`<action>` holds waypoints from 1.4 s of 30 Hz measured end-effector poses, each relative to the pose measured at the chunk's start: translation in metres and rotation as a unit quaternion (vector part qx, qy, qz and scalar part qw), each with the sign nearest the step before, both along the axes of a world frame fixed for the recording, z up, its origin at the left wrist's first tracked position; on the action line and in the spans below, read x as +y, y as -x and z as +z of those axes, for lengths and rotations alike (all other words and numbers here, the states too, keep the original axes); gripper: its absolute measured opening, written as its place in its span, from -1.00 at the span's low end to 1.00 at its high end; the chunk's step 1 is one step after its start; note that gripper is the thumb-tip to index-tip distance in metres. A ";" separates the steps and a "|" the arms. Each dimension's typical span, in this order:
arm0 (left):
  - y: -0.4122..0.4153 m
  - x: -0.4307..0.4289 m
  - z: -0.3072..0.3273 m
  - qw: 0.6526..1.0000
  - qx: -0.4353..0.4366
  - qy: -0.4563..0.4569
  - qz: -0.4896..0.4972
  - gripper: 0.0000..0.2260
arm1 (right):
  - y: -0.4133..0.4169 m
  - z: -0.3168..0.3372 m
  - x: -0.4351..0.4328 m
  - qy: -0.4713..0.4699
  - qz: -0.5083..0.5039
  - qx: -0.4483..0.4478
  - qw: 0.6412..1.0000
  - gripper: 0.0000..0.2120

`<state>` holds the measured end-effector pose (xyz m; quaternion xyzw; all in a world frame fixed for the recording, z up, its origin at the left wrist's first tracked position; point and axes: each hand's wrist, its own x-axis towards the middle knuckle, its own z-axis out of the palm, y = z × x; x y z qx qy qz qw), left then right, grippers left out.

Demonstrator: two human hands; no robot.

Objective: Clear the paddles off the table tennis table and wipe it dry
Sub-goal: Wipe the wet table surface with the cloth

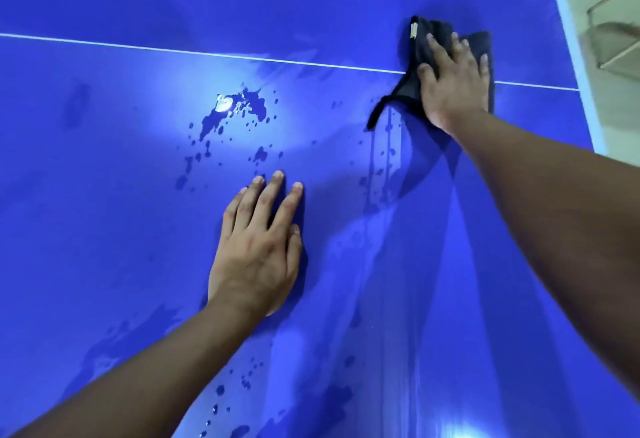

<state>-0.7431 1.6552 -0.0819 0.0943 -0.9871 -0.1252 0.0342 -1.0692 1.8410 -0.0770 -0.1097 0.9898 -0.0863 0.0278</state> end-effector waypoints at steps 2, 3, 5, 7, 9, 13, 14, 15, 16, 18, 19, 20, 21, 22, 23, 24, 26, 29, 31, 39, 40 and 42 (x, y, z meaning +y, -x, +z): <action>0.000 -0.001 0.000 1.000 -0.008 0.001 0.001 -0.51 | -0.027 0.000 -0.007 -0.002 0.014 0.007 1.000 -0.46; 0.001 -0.002 0.000 1.000 -0.011 0.000 -0.001 -0.51 | -0.044 -0.001 -0.009 0.000 0.029 0.010 1.000 -0.46; 0.003 -0.004 -0.001 1.000 -0.012 -0.004 -0.003 -0.51 | -0.085 -0.003 -0.011 0.004 0.060 0.011 0.998 -0.46; 0.002 -0.003 -0.002 1.000 -0.008 -0.003 -0.001 -0.53 | -0.128 -0.005 -0.009 0.007 0.083 0.011 0.996 -0.46; 0.002 -0.002 -0.001 1.000 0.000 -0.008 -0.002 -0.56 | -0.170 -0.005 -0.003 0.013 0.098 0.006 0.995 -0.46; -0.012 0.003 0.007 1.000 0.006 -0.020 0.018 -0.59 | -0.268 -0.006 0.018 0.031 0.120 0.001 0.992 -0.46; -0.018 0.004 0.009 0.999 0.008 -0.031 0.032 -0.59 | -0.289 -0.006 0.023 0.034 0.123 0.002 0.992 -0.46; -0.033 0.005 0.012 0.998 0.012 -0.041 0.043 -0.59 | -0.313 -0.007 0.030 0.036 0.127 0.003 0.991 -0.46; -0.051 0.008 0.013 0.998 0.013 -0.046 0.045 -0.60 | -0.335 -0.007 0.036 0.038 0.131 0.001 0.991 -0.46; -0.098 0.013 0.014 0.999 0.004 -0.038 0.030 -0.61 | -0.379 -0.006 0.046 0.039 0.137 -0.007 0.990 -0.46; -0.120 0.015 0.013 0.999 -0.006 -0.032 0.020 -0.61 | -0.398 -0.005 0.050 0.037 0.138 -0.011 0.990 -0.46; -0.144 0.017 0.013 0.999 -0.014 -0.027 0.013 -0.61 | -0.422 -0.005 0.054 0.034 0.138 -0.012 0.990 -0.46; -0.164 0.019 0.013 1.000 -0.018 -0.024 0.007 -0.61 | -0.445 -0.004 0.059 0.034 0.139 -0.011 0.990 -0.45; -0.183 0.021 0.013 1.000 -0.020 -0.023 0.003 -0.61 | -0.470 -0.003 0.065 0.037 0.140 -0.011 0.989 -0.45; -0.199 0.023 0.013 0.999 -0.022 -0.024 0.001 -0.61 | -0.495 -0.002 0.070 0.042 0.140 -0.013 0.989 -0.45; -0.213 0.025 0.013 0.999 -0.025 -0.026 0.001 -0.61 | -0.519 -0.002 0.076 0.048 0.140 -0.015 0.989 -0.45; -0.242 0.028 0.014 0.999 -0.028 -0.028 -0.002 -0.61 | -0.570 -0.002 0.087 0.055 0.140 -0.012 0.989 -0.46; -0.274 0.029 0.018 0.999 -0.041 -0.028 -0.013 -0.60 | -0.636 -0.004 0.101 0.064 0.134 -0.012 0.989 -0.46; -0.292 0.030 0.021 0.998 -0.043 -0.031 -0.015 -0.60 | -0.672 -0.006 0.105 0.070 0.131 -0.015 0.989 -0.46; -0.289 0.024 0.028 0.999 -0.013 -0.034 -0.030 -0.62 | -0.684 -0.008 0.104 0.047 0.149 -0.010 0.988 -0.44; -0.278 0.021 0.027 0.999 -0.013 -0.032 -0.027 -0.62 | -0.671 -0.009 0.100 0.047 0.157 -0.010 0.986 -0.44; -0.252 0.015 0.027 0.999 -0.009 -0.031 -0.020 -0.62 | -0.634 -0.010 0.086 0.056 0.175 -0.001 0.983 -0.44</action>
